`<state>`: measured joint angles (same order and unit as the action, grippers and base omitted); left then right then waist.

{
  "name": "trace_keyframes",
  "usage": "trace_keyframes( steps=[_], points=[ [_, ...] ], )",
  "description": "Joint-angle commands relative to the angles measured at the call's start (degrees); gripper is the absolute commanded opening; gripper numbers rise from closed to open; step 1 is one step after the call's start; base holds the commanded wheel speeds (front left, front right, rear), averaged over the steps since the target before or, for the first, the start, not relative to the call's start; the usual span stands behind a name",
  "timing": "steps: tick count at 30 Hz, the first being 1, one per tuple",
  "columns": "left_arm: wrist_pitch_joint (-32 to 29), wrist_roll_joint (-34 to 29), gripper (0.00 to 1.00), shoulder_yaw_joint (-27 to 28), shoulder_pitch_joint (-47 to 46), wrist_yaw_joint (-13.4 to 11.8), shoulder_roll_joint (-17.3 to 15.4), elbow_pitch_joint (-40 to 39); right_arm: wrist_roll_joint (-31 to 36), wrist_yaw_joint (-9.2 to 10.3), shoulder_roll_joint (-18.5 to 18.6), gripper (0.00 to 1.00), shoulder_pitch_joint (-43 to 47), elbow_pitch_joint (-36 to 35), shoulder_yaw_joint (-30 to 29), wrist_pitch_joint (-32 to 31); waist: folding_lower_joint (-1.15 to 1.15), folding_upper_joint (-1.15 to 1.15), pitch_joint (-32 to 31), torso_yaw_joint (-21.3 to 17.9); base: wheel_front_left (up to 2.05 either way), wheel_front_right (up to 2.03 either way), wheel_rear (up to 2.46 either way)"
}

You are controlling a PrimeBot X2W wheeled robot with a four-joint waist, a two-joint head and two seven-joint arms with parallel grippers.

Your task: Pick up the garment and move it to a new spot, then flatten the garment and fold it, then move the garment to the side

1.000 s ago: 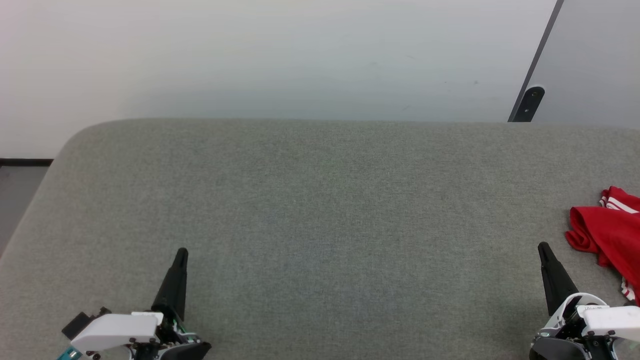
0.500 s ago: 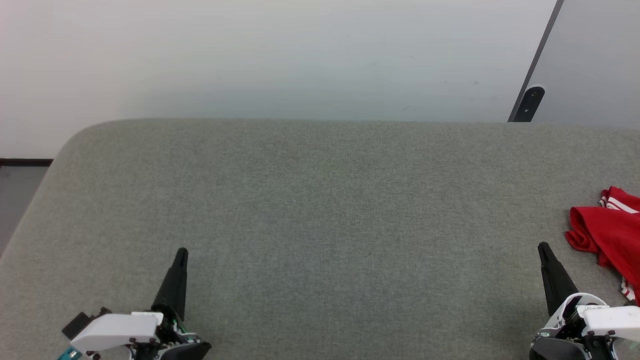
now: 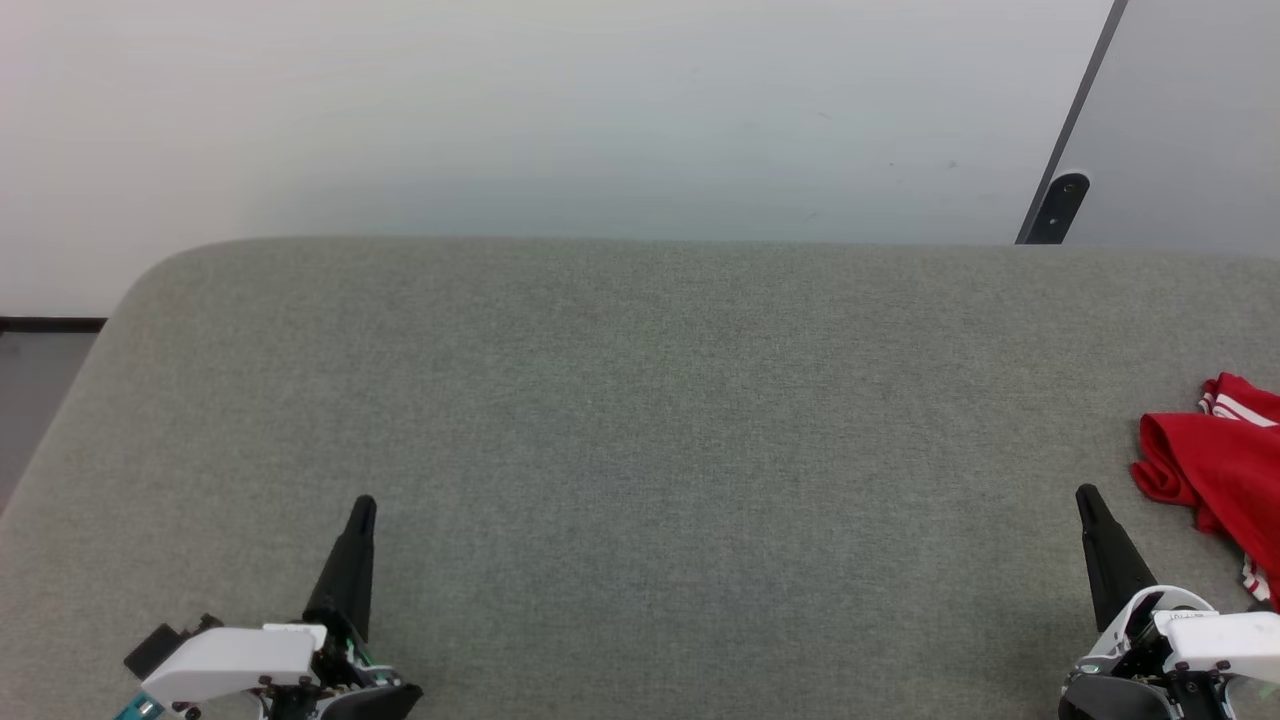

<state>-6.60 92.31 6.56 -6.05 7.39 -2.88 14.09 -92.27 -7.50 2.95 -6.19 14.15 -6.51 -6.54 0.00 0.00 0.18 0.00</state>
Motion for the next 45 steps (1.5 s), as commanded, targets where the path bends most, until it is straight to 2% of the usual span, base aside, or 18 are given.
trace_keyframes(
  steps=[1,45],
  points=[
    [-0.09,0.18,0.0,0.08,-0.56,0.32,0.04,0.07,-0.27,0.01,-0.18,0.0,-0.23,0.02,-0.06,0.14,0.0,0.0,0.0,0.0,0.0,0.0,0.0],
    [-0.07,0.19,0.0,0.06,-0.55,0.32,0.05,0.06,-0.28,0.01,-0.18,0.0,-0.23,0.02,-0.05,0.14,0.0,0.0,0.0,0.0,0.0,0.0,0.0]
  ],
)
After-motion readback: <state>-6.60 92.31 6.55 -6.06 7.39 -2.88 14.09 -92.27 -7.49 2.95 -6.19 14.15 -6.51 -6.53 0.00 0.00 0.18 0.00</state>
